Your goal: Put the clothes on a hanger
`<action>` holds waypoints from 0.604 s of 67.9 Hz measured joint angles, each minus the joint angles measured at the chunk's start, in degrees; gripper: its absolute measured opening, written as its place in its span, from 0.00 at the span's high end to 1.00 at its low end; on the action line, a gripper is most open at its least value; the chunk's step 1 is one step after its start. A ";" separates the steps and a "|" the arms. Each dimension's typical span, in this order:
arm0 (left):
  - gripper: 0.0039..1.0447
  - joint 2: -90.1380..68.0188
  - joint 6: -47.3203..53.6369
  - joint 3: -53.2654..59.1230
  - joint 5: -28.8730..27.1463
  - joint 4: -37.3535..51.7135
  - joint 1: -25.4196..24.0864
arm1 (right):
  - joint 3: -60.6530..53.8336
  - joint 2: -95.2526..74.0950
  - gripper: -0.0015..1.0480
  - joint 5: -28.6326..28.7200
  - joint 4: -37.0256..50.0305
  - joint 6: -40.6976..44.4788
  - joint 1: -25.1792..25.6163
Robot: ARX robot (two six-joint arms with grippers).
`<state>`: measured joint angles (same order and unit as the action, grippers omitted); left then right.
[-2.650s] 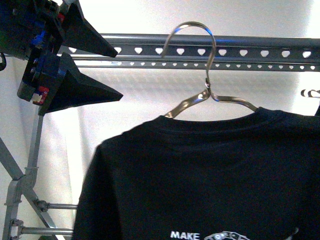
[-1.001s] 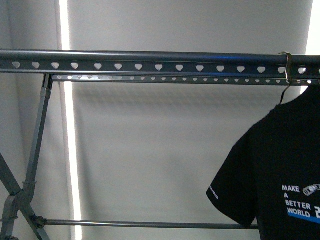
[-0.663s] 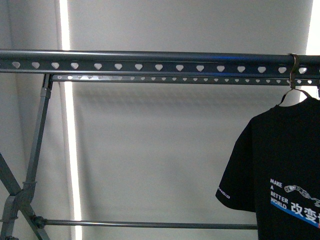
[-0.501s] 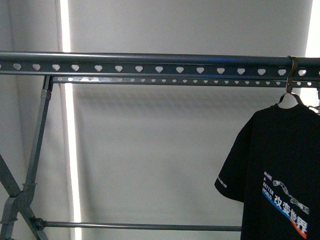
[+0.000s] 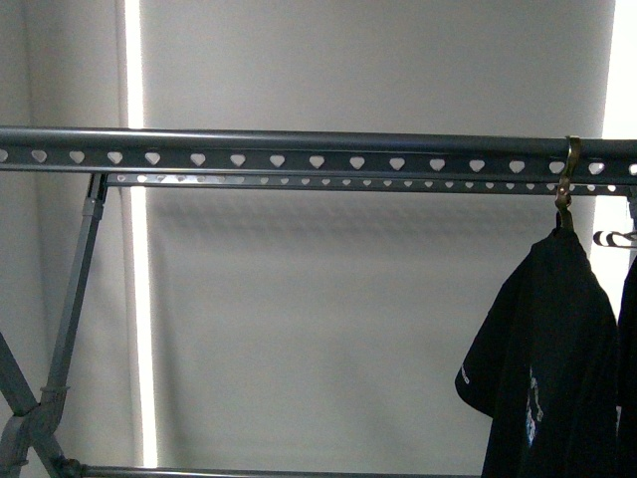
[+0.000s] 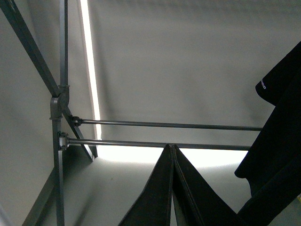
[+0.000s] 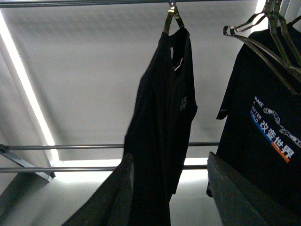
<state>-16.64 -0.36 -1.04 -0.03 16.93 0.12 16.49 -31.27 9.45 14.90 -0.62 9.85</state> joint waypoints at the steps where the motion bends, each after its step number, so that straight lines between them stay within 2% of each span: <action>1: 0.97 0.39 0.00 0.00 0.02 -0.42 0.00 | -1.03 0.66 0.64 -0.59 0.15 0.09 -0.55; 10: 0.97 4.09 0.00 0.00 0.00 -4.07 0.00 | -6.32 5.42 0.98 -4.72 0.48 0.42 -4.37; 12: 0.97 4.83 0.00 0.00 0.00 -4.83 0.00 | -7.21 6.45 0.98 -8.28 0.46 0.57 -6.82; 16: 0.97 6.05 0.00 0.00 0.02 -6.08 0.00 | -8.79 8.50 0.98 -8.92 0.28 0.61 -9.40; 25: 0.97 14.38 0.00 0.00 0.02 -15.93 0.00 | -10.84 11.23 0.98 -9.38 -0.52 0.61 -9.62; 41: 0.97 16.37 0.00 0.00 0.02 -16.70 0.00 | -12.96 15.43 0.98 -9.40 -2.54 0.61 -9.64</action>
<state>-0.27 -0.36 -1.04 -0.01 0.23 0.12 3.53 -15.84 0.05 12.36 -0.01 0.21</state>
